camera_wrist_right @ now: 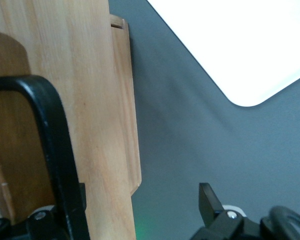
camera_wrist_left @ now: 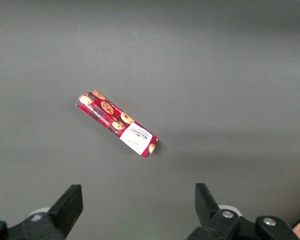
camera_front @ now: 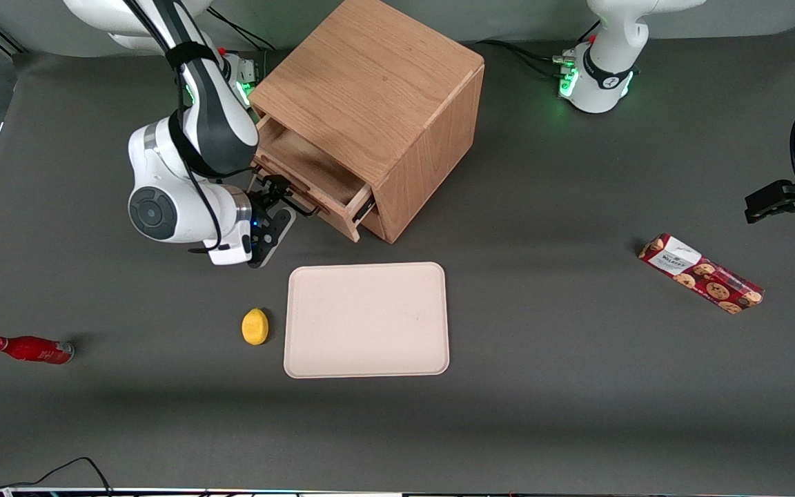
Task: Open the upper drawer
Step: 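Pull the handle outward from the cabinet with the right gripper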
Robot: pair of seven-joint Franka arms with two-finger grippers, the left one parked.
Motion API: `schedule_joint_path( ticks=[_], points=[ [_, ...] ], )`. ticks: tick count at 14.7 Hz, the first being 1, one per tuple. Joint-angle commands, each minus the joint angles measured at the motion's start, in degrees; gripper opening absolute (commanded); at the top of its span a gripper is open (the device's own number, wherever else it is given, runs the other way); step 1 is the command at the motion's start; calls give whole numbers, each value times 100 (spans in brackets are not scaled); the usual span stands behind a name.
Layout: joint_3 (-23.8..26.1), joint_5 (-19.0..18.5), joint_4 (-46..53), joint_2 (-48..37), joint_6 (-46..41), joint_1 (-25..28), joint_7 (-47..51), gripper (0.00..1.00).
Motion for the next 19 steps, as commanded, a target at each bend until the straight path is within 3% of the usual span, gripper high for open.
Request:
schedule_joint_path(
  ticks=[1,19],
  points=[
    [-87,125,290,242,-55,-71,-326,100],
    [-131,116,844,620,-81,-695,-1214,100]
  ],
)
